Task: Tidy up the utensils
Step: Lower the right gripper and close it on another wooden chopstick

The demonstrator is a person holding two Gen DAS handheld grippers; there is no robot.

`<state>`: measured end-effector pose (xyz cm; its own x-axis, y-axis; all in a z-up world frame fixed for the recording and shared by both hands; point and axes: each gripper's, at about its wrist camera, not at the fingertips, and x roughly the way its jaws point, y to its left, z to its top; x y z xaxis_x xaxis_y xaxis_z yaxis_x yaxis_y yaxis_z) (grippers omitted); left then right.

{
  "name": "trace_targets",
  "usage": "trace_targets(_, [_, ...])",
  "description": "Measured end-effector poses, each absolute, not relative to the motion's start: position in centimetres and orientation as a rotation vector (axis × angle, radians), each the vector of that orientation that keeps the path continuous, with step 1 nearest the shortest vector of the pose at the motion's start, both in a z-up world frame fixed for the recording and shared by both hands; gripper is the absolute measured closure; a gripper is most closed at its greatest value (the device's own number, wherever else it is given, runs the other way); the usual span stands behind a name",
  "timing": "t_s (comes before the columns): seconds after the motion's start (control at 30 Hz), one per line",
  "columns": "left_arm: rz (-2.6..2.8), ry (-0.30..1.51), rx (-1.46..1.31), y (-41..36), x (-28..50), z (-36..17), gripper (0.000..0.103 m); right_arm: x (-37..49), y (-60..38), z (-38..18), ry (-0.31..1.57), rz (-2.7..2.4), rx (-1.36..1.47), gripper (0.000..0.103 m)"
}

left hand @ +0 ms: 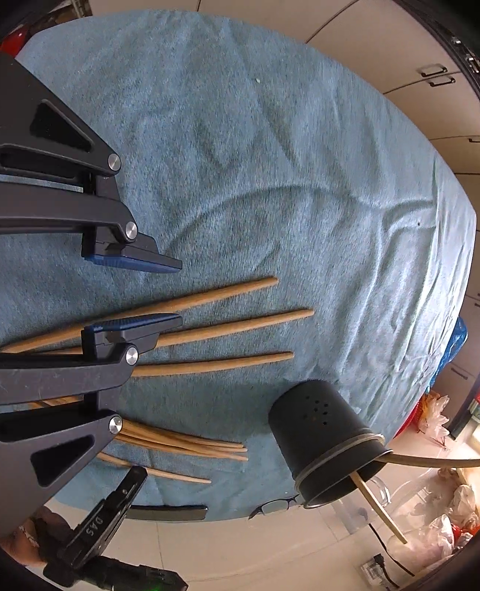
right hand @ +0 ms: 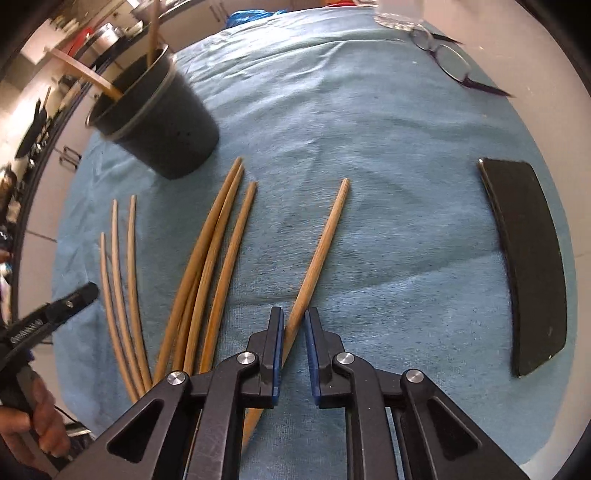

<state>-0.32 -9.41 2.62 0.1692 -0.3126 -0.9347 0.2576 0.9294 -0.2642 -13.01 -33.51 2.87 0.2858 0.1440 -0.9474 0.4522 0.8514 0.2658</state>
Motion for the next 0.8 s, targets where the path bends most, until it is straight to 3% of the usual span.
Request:
trace_targets(0.2, [-0.416, 1.339, 0.017, -11.1, 0.1, 2.1, 0.083, -13.7, -35.6, 3.5, 1.243, -0.236, 0.641, 0.090])
trace_targets(0.27, [-0.416, 1.334, 0.041, -11.4, 0.2, 2.1, 0.094, -14.0, -36.4, 3.6, 1.233, -0.237, 0.676, 0.090])
trace_targets(0.77, [-0.447, 1.295, 0.019, -10.1, 0.8, 3.0, 0.097, -10.3, -37.7, 2.3, 1.294, -0.253, 0.679, 0.090])
trace_targets(0.8, [-0.452, 1.284, 0.015, -10.0, 0.9, 3.4, 0.097, -10.0, -37.5, 2.4, 1.299, -0.260, 0.656, 0.094])
